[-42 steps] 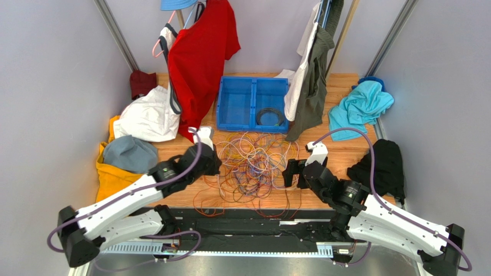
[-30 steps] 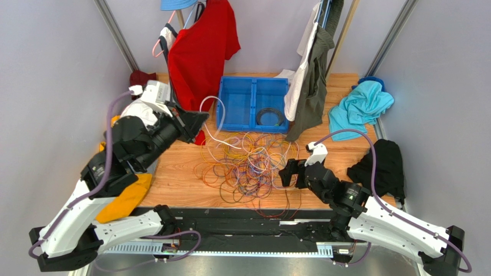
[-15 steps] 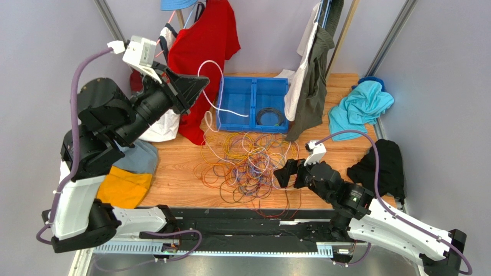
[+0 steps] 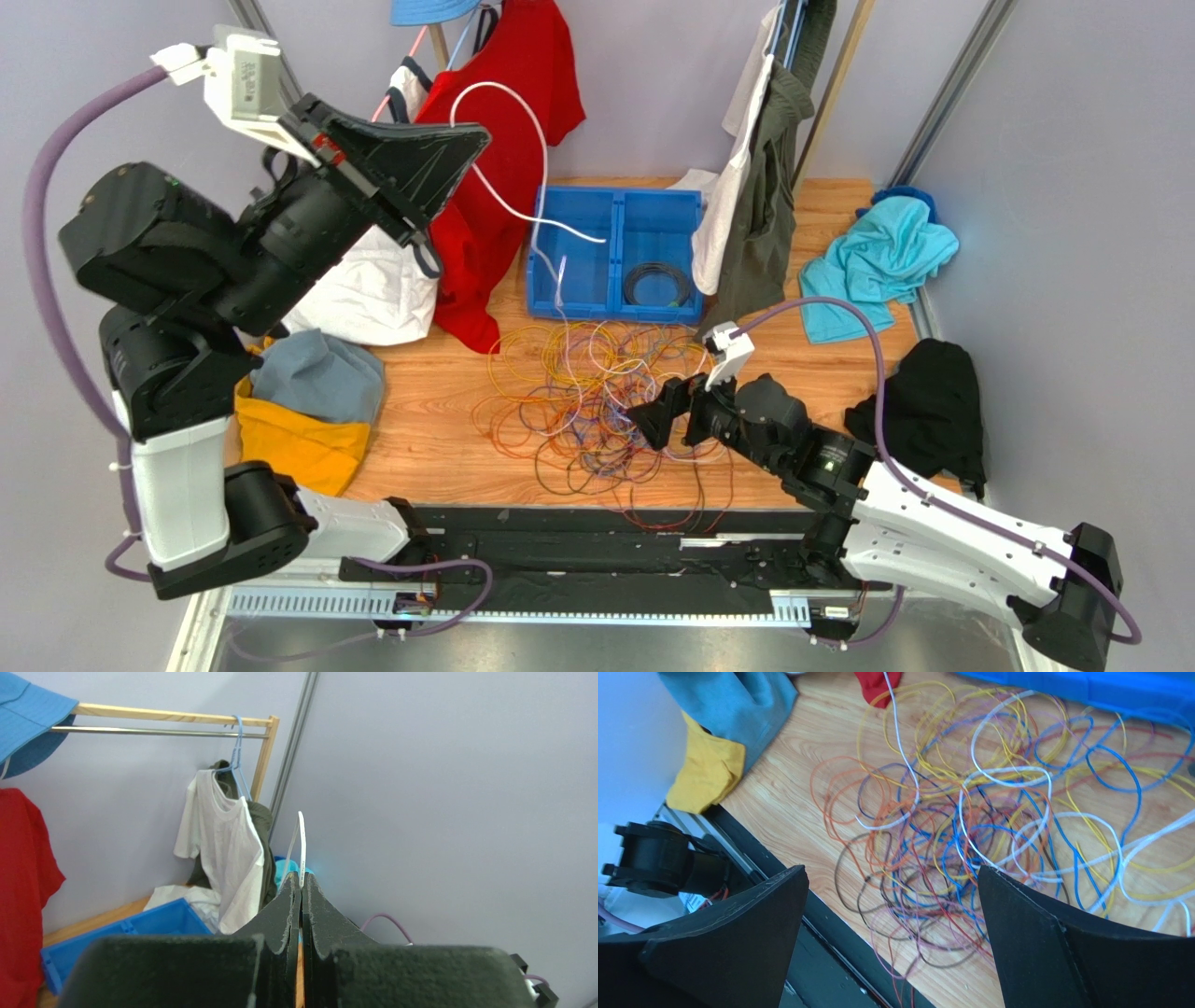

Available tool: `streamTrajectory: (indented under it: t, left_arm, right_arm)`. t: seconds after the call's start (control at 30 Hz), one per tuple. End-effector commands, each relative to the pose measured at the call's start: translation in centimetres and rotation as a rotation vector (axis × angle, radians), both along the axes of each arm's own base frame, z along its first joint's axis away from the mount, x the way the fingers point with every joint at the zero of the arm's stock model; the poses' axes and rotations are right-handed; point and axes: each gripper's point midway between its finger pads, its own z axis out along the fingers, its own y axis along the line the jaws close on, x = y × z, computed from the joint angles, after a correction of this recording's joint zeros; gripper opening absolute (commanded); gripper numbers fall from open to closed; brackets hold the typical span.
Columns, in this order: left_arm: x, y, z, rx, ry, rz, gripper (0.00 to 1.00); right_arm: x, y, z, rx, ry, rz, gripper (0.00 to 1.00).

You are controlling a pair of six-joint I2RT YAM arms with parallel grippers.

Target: Untangle the cables

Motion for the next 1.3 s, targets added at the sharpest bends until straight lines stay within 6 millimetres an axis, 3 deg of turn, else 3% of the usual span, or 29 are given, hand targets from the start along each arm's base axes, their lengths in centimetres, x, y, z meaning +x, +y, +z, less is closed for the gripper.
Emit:
streamTrajectory:
  t: [0.0, 0.07, 0.1, 0.17, 0.2, 0.23, 0.27, 0.37, 0.5, 0.73, 0.83, 0.87, 0.9, 0.93, 1.0, 1.03, 1.13, 1.2, 1.27]
  left_arm:
    - [-1.2, -0.6, 1.8, -0.063, -0.054, -0.070, 0.00]
    - [-1.0, -1.3, 1.5, -0.059, -0.041, -0.091, 0.00]
    - [-1.1, -1.6, 1.4, -0.056, -0.039, -0.105, 0.00]
    - [-1.2, -1.7, 1.6, -0.063, -0.038, -0.112, 0.00]
    - [-1.2, -1.7, 1.6, -0.064, -0.037, -0.113, 0.00]
    - [-1.3, -1.6, 1.8, -0.069, -0.039, -0.115, 0.00]
    - [-1.3, -1.7, 1.8, -0.070, -0.040, -0.115, 0.00]
    - [-1.9, -1.6, 2.0, -0.070, -0.049, -0.137, 0.00]
    - [-1.9, -1.5, 1.9, -0.063, -0.047, -0.136, 0.00]
    - [-2.1, -1.5, 1.3, -0.050, -0.031, -0.142, 0.00]
    - [-2.4, -1.6, 1.1, -0.048, -0.024, -0.160, 0.00]
    - [-2.6, -1.5, 1.2, -0.050, -0.024, -0.163, 0.00]
    - [-2.5, -1.5, 1.1, -0.048, -0.022, -0.160, 0.00]
    - [-2.6, -1.3, 1.1, -0.049, -0.025, -0.156, 0.00]
    - [-2.4, -1.3, 0.9, -0.045, -0.021, -0.150, 0.00]
    - [-2.6, -1.1, 0.9, -0.047, -0.023, -0.151, 0.00]
    - [-2.2, -0.8, 0.0, -0.030, -0.008, -0.124, 0.00]
    - [-1.8, -0.3, -1.0, -0.016, 0.008, -0.087, 0.00]
    - [-0.4, -0.4, -3.1, 0.020, 0.053, -0.031, 0.00]
  right_arm:
    - [1.8, 3.0, 6.6, 0.173, -0.177, 0.024, 0.96]
    - [2.8, 4.1, 8.0, 0.206, -0.214, 0.019, 0.95]
    - [3.5, 5.1, 6.9, 0.178, -0.199, 0.014, 0.95]
    - [4.5, 6.4, 7.7, 0.200, -0.225, 0.010, 0.95]
    - [5.3, 7.4, 6.1, 0.157, -0.218, 0.009, 0.95]
    - [5.9, 8.0, 6.3, 0.160, -0.230, 0.002, 0.95]
    - [6.7, 9.0, 5.3, 0.140, -0.233, -0.003, 0.95]
    - [8.5, 10.9, 4.6, 0.122, -0.254, -0.018, 0.95]
    - [9.2, 13.5, 3.9, 0.149, -0.239, 0.022, 0.93]
    - [10.5, 15.5, 2.5, 0.110, -0.243, 0.017, 0.92]
    - [12.2, 15.8, 2.0, 0.074, -0.255, -0.041, 0.92]
    - [12.9, 15.7, 1.0, 0.035, -0.262, -0.074, 0.92]
    - [13.8, 15.8, 1.5, 0.028, -0.280, -0.102, 0.91]
    - [14.4, 15.8, 0.3, -0.009, -0.272, -0.129, 0.88]
    - [15.5, 15.5, 0.2, -0.046, -0.286, -0.170, 0.77]
    - [15.7, 15.9, 0.3, -0.057, -0.292, -0.164, 0.54]
    - [15.3, 15.6, 1.1, -0.066, -0.277, -0.156, 0.00]
    - [14.5, 14.9, 1.4, -0.073, -0.250, -0.147, 0.00]
    - [13.3, 13.7, 4.1, -0.046, -0.252, -0.132, 0.00]
